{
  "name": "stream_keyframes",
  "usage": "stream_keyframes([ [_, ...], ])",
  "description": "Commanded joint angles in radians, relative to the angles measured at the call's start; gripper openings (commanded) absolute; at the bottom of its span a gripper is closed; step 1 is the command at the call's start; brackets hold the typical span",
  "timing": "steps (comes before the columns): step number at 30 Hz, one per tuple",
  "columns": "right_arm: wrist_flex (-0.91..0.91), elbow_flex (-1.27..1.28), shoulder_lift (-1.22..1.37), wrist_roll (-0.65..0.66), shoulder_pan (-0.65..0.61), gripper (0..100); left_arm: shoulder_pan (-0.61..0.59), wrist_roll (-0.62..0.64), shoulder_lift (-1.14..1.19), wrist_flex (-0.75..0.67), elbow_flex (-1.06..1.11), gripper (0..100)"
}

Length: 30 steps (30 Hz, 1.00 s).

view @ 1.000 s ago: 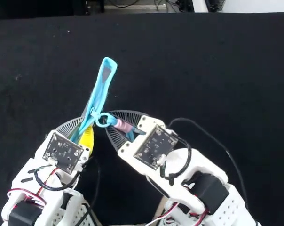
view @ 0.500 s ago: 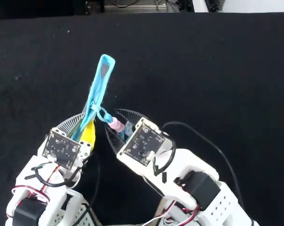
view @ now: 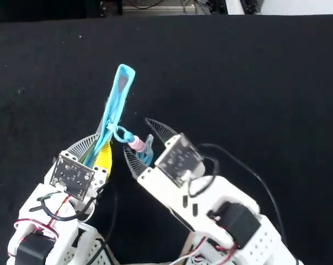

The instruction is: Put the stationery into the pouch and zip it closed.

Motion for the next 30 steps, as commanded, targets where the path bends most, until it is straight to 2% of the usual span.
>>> stream_keyframes([
  [1,-0.005,0.002,-0.116,-0.006,0.018,23.4,0.013,0.02,0.017,0.005,0.059,3],
  [4,-0.038,0.077,-0.2,-0.006,0.017,23.3,0.013,0.021,0.017,0.005,0.059,3],
  [12,-0.292,0.3,-0.291,-0.011,0.012,23.3,0.015,0.021,0.017,0.003,0.059,3],
  [15,-0.295,0.3,-0.298,-0.014,-0.005,23.3,0.015,0.021,0.017,0.003,0.059,3],
  [21,-0.293,0.309,-0.289,-0.008,-0.127,23.3,0.015,0.021,0.017,0.003,0.059,3],
  [30,-0.302,0.32,-0.288,-0.008,-0.135,23.3,0.048,0.02,0.017,0.008,0.059,3],
])
